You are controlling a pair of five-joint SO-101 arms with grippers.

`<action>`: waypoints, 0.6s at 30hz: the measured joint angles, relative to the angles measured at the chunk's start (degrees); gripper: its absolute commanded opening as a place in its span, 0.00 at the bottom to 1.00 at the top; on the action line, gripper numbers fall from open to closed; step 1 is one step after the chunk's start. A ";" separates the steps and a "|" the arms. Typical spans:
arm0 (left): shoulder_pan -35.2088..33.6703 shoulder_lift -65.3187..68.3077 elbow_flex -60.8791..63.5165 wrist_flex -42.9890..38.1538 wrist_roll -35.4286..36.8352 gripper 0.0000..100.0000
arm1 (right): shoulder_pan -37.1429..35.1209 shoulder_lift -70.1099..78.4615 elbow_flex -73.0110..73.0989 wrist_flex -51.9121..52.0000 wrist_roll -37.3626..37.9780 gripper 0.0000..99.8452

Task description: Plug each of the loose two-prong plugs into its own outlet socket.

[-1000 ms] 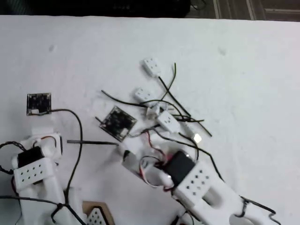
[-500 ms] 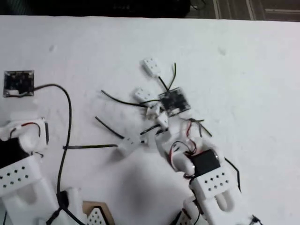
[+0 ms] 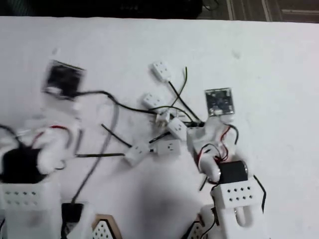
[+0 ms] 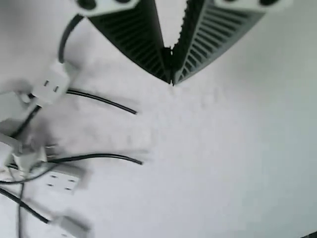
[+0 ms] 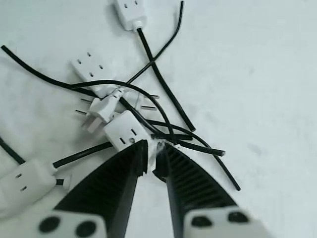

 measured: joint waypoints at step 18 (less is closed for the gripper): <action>18.55 19.96 12.04 -13.63 -1.76 0.27 | 12.48 0.00 -3.60 0.00 0.00 0.03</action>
